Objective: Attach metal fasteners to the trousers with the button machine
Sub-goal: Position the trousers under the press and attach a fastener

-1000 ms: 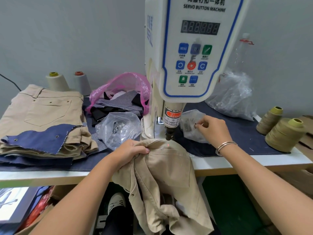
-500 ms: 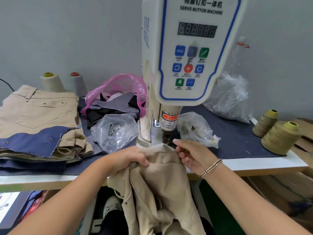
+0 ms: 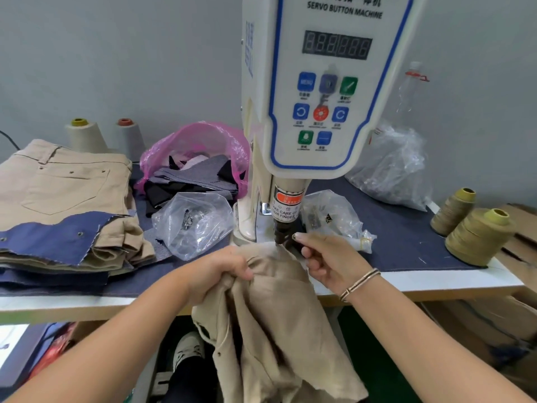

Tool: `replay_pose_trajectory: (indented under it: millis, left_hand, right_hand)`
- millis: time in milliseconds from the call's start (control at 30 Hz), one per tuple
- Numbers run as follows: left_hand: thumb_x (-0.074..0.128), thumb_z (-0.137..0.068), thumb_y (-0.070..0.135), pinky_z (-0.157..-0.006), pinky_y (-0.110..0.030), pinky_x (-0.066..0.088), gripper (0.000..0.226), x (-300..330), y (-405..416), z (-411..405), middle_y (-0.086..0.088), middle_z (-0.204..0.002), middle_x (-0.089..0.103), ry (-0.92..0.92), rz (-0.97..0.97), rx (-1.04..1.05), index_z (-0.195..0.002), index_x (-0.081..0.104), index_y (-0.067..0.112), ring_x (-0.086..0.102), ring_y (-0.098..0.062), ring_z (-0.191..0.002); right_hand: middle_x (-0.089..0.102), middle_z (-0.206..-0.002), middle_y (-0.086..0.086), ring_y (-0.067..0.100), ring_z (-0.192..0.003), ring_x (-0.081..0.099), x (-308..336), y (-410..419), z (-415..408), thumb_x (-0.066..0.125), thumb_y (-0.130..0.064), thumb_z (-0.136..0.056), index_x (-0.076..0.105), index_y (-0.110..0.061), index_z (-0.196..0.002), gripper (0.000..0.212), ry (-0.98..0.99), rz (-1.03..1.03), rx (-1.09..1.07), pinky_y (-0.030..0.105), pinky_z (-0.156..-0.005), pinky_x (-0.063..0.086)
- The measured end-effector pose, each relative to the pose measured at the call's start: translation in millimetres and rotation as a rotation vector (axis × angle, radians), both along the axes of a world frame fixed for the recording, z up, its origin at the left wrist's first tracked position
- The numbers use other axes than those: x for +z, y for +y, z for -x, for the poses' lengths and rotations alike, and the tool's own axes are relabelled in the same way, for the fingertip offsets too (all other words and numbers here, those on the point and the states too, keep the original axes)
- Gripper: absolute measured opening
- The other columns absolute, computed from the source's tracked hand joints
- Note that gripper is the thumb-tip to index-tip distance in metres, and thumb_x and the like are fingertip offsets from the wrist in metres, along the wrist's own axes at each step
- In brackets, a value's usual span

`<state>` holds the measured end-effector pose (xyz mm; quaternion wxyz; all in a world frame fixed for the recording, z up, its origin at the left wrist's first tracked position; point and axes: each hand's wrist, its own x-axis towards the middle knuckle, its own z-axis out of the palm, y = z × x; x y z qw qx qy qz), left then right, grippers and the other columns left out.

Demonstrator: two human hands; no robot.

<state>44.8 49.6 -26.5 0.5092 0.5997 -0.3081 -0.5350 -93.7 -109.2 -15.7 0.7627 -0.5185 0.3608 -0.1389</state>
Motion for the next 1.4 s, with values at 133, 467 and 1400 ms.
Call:
replay_pose_trajectory:
  millis: [133,467,1400]
  left_hand:
    - [0.063,-0.027,0.009,-0.051,-0.021,0.047,0.05,-12,15,-14,-0.015,-0.06,0.06,0.108,-0.087,-0.038,-0.074,0.06,-0.005,0.059,-0.024,-0.051]
    - [0.055,-0.057,0.032,-0.057,-0.029,0.036,0.015,-31,15,-46,0.008,-0.049,0.051,-0.8,0.013,0.237,-0.047,0.057,0.021,0.045,-0.006,-0.052]
    - [0.048,-0.062,0.032,-0.056,-0.033,0.04,0.011,-59,9,-42,0.013,-0.048,0.051,-0.972,0.028,0.266,-0.055,0.056,0.029,0.044,-0.007,-0.052]
  right_hand:
    - [0.048,-0.047,-0.002,0.004,-0.031,0.035,-6,8,1,0.061,-0.011,-0.09,0.055,-0.012,-0.07,0.02,-0.016,-0.086,0.044,0.013,-0.028,0.022]
    - [0.043,-0.044,-0.002,0.003,-0.027,0.036,-6,23,-14,0.047,-0.011,-0.095,0.051,-0.006,-0.077,0.02,-0.145,-0.516,0.022,0.011,-0.025,0.023]
    - [0.045,-0.045,-0.001,0.005,-0.029,0.039,-6,20,-9,0.055,-0.011,-0.085,0.058,-0.004,-0.073,0.014,-0.138,-0.536,0.063,0.011,-0.027,0.027]
